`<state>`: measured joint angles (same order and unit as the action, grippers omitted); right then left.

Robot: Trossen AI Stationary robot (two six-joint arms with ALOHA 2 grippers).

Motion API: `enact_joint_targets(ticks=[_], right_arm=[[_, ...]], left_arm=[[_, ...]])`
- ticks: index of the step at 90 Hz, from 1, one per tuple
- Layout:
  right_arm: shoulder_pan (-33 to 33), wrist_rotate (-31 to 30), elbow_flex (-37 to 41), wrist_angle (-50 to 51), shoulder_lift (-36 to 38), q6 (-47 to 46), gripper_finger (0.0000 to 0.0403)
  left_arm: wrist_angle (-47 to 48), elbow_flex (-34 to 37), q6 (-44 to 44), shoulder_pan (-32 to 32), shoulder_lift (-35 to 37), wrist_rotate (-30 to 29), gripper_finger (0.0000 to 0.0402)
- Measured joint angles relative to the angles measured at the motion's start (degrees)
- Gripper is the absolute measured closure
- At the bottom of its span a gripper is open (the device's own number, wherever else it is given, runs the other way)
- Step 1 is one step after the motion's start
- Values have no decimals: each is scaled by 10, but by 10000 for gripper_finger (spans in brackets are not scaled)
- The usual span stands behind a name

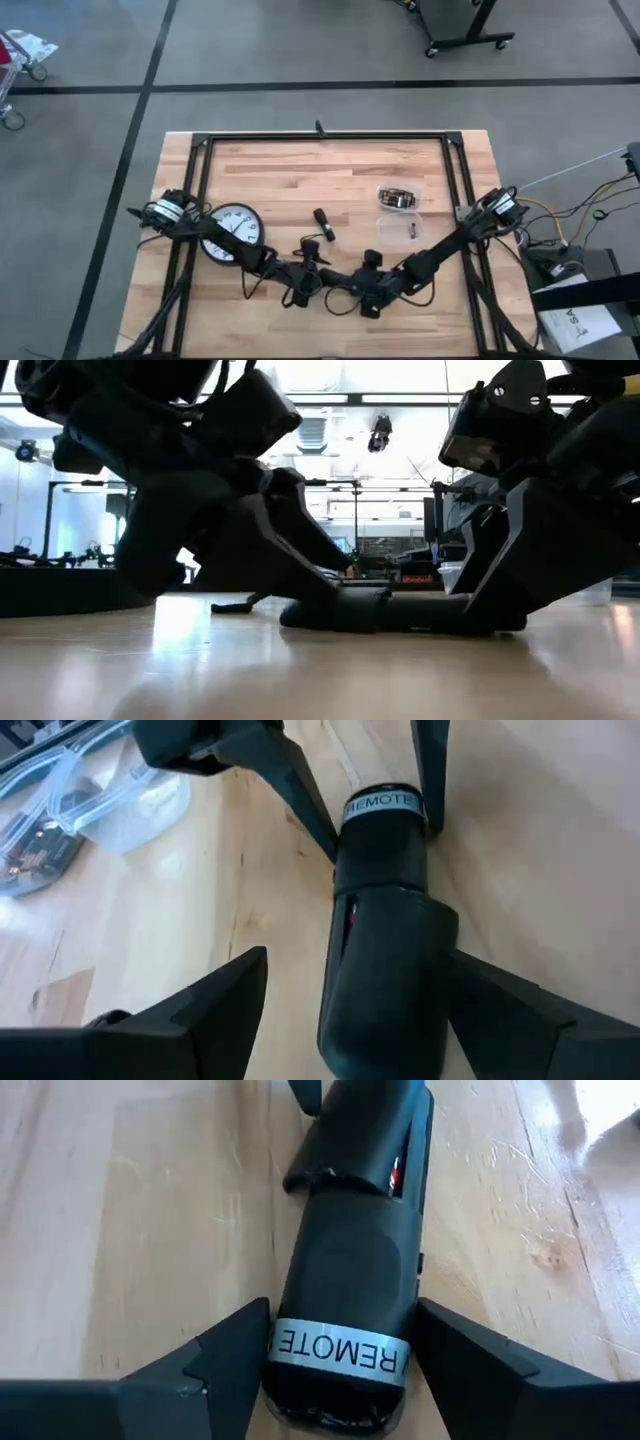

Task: Insert battery
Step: Close the remote’s battery compartment cover

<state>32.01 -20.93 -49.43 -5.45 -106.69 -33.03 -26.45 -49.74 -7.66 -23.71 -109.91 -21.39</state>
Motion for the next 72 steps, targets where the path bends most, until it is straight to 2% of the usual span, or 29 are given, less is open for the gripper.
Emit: enact_joint_targets(ticks=[24, 53, 72], right_arm=[[0, -1, 0, 1, 0, 5, 187], [0, 0, 0, 0, 0, 7, 172], [0, -1, 0, 1, 0, 7, 179]], left_arm=[[5, 0, -6, 4, -2, 28, 132], [6, 0, -8, 2, -16, 30, 132], [0, 0, -26, -2, -23, 28, 132]])
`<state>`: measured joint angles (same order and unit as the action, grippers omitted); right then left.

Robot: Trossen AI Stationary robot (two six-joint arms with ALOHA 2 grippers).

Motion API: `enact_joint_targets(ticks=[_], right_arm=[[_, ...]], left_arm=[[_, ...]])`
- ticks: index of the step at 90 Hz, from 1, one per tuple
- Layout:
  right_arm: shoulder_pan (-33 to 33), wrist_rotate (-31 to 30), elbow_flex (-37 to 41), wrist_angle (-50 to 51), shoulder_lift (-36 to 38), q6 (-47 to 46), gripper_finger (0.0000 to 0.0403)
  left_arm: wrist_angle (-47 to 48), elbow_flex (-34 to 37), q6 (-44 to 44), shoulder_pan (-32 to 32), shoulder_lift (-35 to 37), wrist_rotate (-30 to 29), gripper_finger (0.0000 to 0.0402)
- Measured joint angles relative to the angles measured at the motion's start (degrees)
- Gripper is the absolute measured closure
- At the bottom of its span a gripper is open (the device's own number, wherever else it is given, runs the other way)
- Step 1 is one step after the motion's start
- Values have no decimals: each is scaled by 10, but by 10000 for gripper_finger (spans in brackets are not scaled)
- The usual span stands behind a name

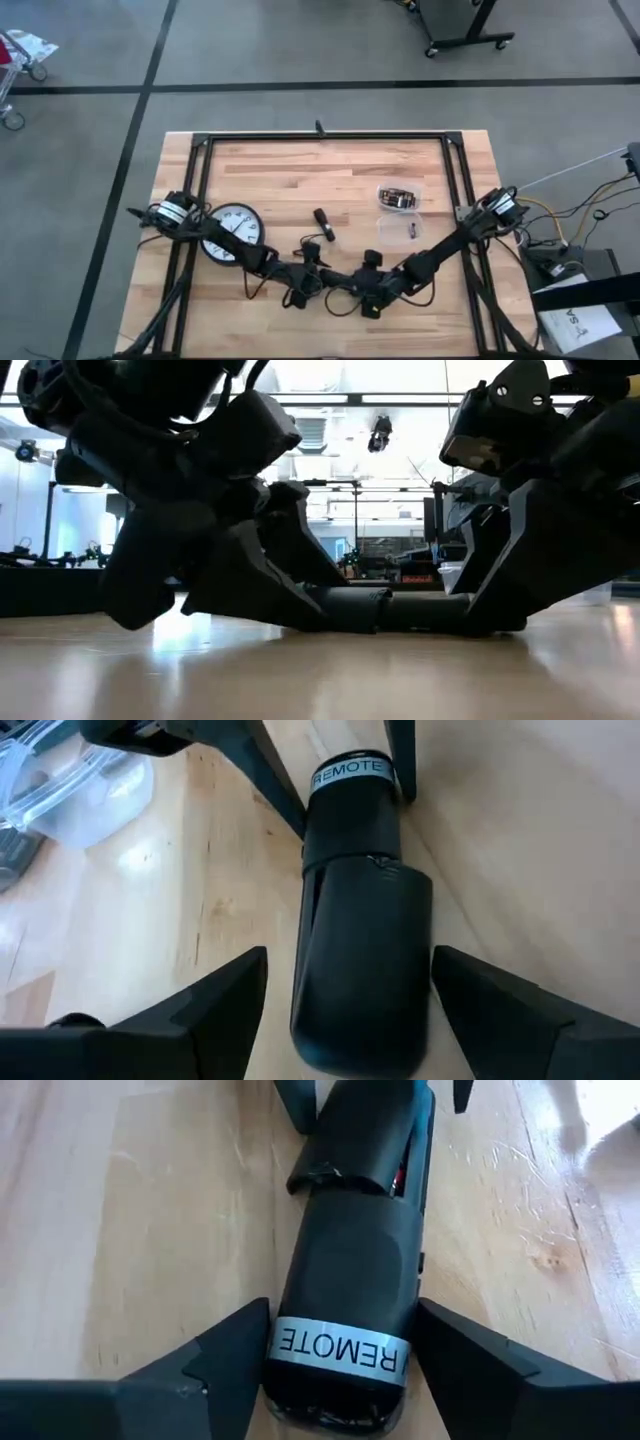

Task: Insert battery
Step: Close the remote’s battery compartment cover

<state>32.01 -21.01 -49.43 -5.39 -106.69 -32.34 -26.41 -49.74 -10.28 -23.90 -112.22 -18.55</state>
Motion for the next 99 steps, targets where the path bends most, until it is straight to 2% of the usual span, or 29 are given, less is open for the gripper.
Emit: enact_joint_targets(ticks=[20, 49, 62, 81, 99], right_arm=[[0, -1, 0, 0, 0, 0, 189], [0, -1, 0, 0, 0, -6, 179], [0, -1, 0, 0, 0, -7, 182], [0, -1, 0, 0, 0, -3, 190], [0, 0, 0, 2, 0, 15, 183]], left_arm=[[6, 0, 14, 2, 0, 17, 147], [11, -1, 53, 5, 1, 33, 262], [17, -3, 60, 5, 6, 36, 260], [48, -11, 66, 4, 25, 51, 210], [54, -18, 66, 6, 31, 51, 231]])
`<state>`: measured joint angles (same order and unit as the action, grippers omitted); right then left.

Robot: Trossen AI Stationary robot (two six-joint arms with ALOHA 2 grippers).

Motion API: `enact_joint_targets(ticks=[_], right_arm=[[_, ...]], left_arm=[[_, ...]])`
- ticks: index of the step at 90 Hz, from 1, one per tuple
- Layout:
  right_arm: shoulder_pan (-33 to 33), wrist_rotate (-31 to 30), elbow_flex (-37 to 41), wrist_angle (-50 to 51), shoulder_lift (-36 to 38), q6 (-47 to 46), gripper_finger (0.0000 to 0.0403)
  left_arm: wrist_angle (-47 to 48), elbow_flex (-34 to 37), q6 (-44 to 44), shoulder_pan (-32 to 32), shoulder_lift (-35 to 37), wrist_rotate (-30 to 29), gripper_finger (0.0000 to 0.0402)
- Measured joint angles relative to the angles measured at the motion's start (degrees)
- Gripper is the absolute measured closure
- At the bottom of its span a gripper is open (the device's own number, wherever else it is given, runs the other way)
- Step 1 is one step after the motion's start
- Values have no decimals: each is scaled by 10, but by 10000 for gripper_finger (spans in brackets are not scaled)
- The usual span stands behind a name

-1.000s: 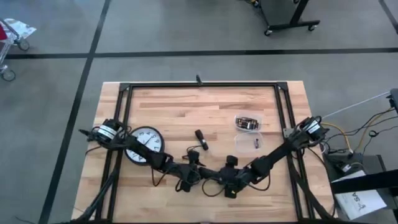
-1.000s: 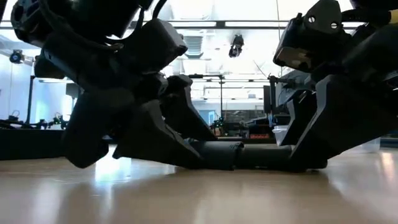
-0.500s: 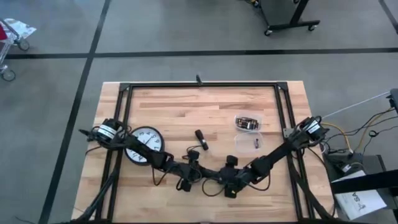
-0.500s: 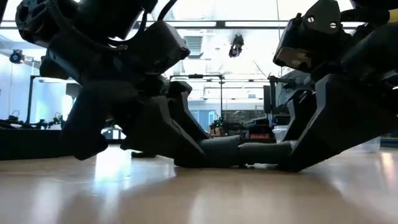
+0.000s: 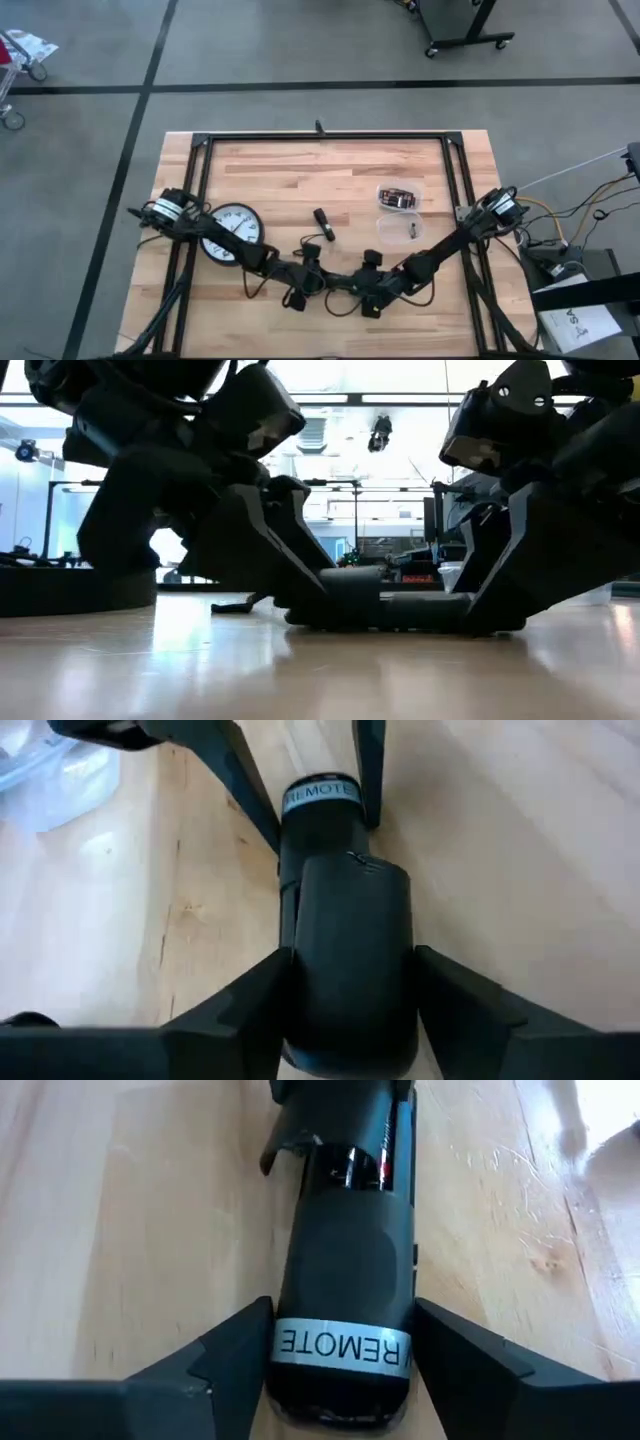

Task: Insert battery
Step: Close the remote’s battery compartment cover

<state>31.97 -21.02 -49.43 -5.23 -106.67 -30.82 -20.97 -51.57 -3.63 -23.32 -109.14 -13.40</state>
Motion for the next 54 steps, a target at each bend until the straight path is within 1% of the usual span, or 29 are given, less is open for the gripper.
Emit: enact_joint_targets(ticks=[11, 17, 20, 27, 33, 39, 44, 54], right_arm=[[0, 1, 0, 0, 0, 5, 177], [0, 0, 0, 0, -1, 5, 176], [0, 0, 0, 0, -1, 5, 177], [0, 0, 0, 1, -1, 5, 180], [0, 0, 0, 1, -1, 5, 183], [0, 0, 0, 1, -1, 5, 186], [0, 0, 0, 1, -1, 4, 187], [1, 0, 0, 1, -1, 5, 185]], left_arm=[[-1, -1, 5, 3, 0, -1, 248], [-1, -1, 26, 10, 0, 2, 251], [-2, -1, 38, 15, 0, 13, 250], [-3, -1, 61, 26, -1, 39, 239], [-3, -2, 74, 32, -1, 41, 225], [-2, -2, 76, 36, -2, 48, 212], [-1, -2, 76, 39, -2, 66, 203], [1, -2, 76, 39, -3, 91, 197]])
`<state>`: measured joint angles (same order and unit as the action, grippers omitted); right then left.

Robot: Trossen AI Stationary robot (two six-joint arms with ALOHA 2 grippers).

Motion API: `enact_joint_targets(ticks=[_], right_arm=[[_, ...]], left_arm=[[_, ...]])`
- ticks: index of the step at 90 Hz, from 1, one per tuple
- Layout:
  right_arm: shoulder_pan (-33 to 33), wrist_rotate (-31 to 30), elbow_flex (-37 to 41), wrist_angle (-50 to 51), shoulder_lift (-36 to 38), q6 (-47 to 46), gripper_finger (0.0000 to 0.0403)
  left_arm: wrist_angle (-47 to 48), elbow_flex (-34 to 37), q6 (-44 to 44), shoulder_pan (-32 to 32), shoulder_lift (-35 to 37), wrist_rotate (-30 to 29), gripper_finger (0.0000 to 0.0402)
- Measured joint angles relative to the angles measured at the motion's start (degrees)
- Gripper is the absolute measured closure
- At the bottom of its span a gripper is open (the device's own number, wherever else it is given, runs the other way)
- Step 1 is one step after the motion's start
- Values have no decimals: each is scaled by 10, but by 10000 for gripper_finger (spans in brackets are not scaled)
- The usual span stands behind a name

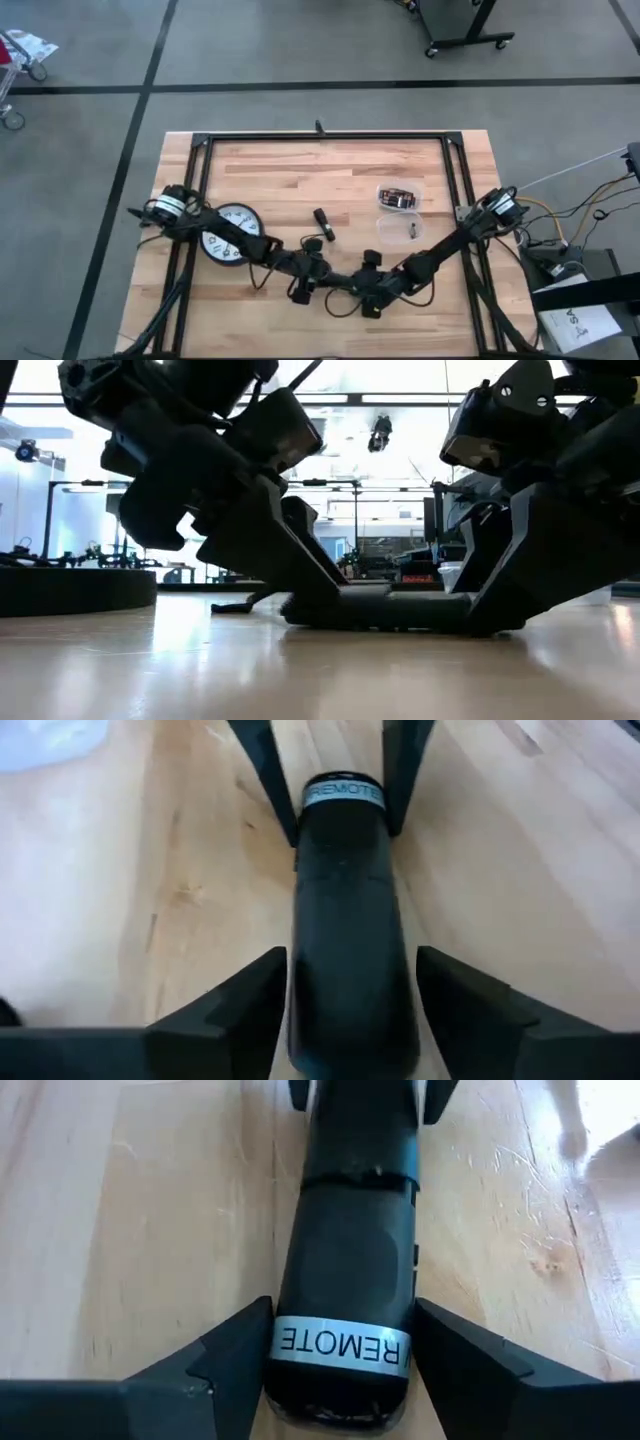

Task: Insert battery
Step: Close the remote’s battery compartment cover

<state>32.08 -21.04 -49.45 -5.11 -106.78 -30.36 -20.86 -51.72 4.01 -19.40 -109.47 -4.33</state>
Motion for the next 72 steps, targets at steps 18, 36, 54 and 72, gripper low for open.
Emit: enact_joint_targets(ticks=[18, 36, 54, 72], right_arm=[[0, 0, 0, 0, 0, 0, 175], [0, 0, 0, 0, 0, 0, 178], [0, -1, 0, 0, 0, 3, 188], [0, -1, 0, -2, 0, 4, 187]], left_arm=[[5, 0, 11, 1, 0, 0, 212], [3, 0, 11, 1, 0, -7, 236], [-4, 0, 6, 1, 0, -10, 256], [-10, 0, 2, 1, 0, -11, 268]])
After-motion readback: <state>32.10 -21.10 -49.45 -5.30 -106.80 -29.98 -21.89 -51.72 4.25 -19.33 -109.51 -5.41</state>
